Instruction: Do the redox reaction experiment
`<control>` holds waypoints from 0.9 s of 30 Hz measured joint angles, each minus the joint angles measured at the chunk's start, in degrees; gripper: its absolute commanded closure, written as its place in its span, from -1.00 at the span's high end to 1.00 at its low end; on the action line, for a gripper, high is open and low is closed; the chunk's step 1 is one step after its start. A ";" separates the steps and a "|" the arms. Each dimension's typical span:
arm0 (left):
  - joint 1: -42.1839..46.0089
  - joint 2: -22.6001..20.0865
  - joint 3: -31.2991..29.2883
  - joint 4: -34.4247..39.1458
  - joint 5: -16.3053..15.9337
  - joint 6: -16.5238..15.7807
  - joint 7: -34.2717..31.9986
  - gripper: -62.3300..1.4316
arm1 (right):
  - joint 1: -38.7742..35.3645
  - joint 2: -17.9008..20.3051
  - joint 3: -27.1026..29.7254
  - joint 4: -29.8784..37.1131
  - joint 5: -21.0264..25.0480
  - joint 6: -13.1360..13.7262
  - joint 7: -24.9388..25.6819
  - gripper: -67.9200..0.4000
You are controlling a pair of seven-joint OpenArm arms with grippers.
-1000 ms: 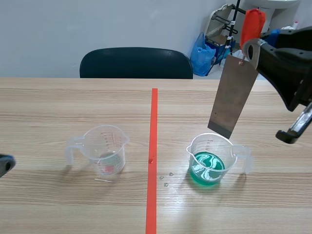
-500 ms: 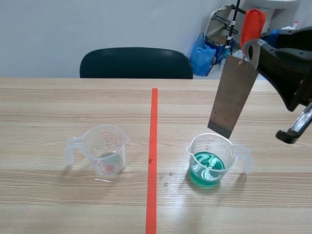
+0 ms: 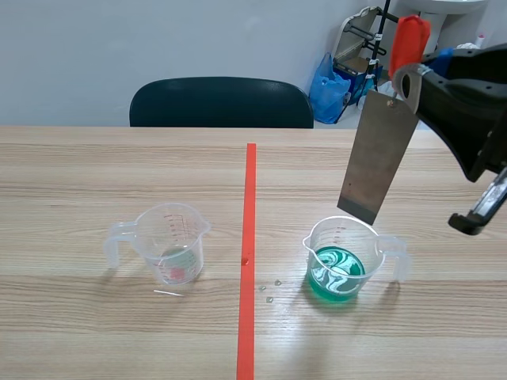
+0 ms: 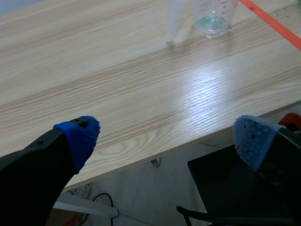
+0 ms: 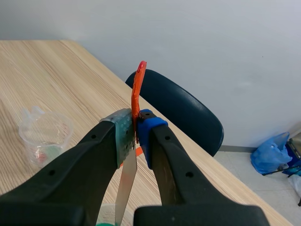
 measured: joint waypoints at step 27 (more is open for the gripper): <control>0.00 -0.02 -0.11 0.00 -2.95 -0.02 -0.35 1.00 | 0.02 0.00 0.00 0.00 0.00 -0.02 0.00 -0.95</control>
